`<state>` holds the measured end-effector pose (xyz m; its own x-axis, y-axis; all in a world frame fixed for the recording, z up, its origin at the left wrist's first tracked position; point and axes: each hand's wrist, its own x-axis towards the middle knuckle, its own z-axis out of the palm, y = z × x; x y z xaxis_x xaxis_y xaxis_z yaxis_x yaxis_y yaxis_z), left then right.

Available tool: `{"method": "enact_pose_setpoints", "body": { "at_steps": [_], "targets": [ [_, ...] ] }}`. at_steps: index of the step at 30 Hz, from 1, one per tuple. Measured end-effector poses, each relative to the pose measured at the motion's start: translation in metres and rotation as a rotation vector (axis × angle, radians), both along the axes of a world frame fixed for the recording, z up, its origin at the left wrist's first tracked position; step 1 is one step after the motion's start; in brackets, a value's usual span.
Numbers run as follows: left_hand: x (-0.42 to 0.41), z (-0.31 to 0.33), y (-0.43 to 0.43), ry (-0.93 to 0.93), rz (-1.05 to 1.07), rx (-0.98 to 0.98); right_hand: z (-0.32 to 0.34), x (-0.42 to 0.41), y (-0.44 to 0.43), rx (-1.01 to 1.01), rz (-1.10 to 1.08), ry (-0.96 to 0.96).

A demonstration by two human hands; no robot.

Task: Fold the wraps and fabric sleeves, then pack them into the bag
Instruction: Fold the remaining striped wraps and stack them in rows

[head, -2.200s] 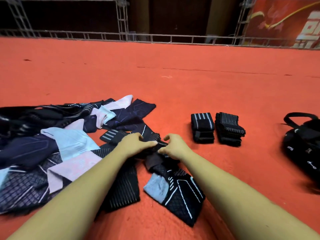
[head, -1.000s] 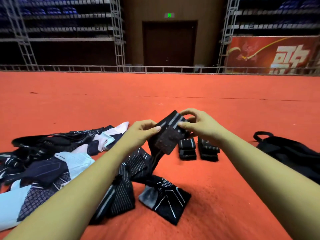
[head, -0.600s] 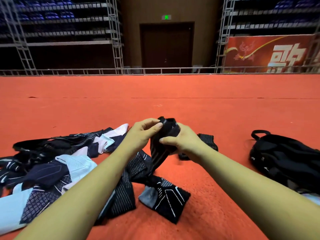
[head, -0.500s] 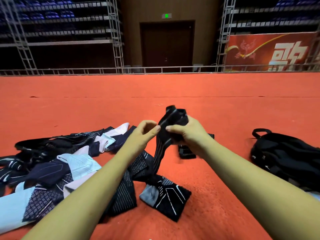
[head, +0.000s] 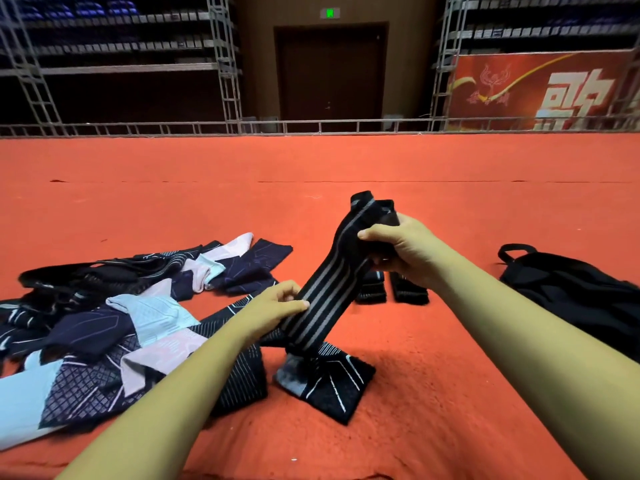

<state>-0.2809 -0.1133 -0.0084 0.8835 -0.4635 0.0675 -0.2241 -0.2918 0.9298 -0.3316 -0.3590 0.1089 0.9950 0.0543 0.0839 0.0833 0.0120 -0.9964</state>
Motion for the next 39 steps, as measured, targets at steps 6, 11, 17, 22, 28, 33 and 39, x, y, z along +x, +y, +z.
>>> {"method": "enact_pose_setpoints", "body": {
  "at_steps": [6,11,17,22,28,33,39],
  "targets": [
    [-0.017,0.032,-0.034,0.101,-0.109,-0.427,-0.006,-0.006,0.012,-0.26,0.316,0.078],
    [-0.019,0.04,-0.046,0.052,-0.033,-0.42,-0.002,-0.008,0.007,-0.163,0.268,0.158],
    [-0.013,0.033,-0.044,0.072,0.083,-0.377,-0.008,-0.001,-0.013,-0.118,-0.05,0.217],
    [-0.01,0.03,-0.03,0.018,0.164,-0.332,-0.008,0.002,-0.028,-0.024,-0.16,0.134],
    [-0.022,0.034,-0.031,-0.148,-0.067,0.089,0.003,0.002,-0.018,0.255,0.008,0.145],
    [-0.019,0.033,-0.033,-0.191,-0.063,0.173,0.007,0.009,-0.011,0.384,0.243,0.093],
    [-0.029,0.032,-0.038,0.49,-0.223,-0.474,0.006,0.022,-0.005,0.057,-0.104,-0.096]
  ]
}}
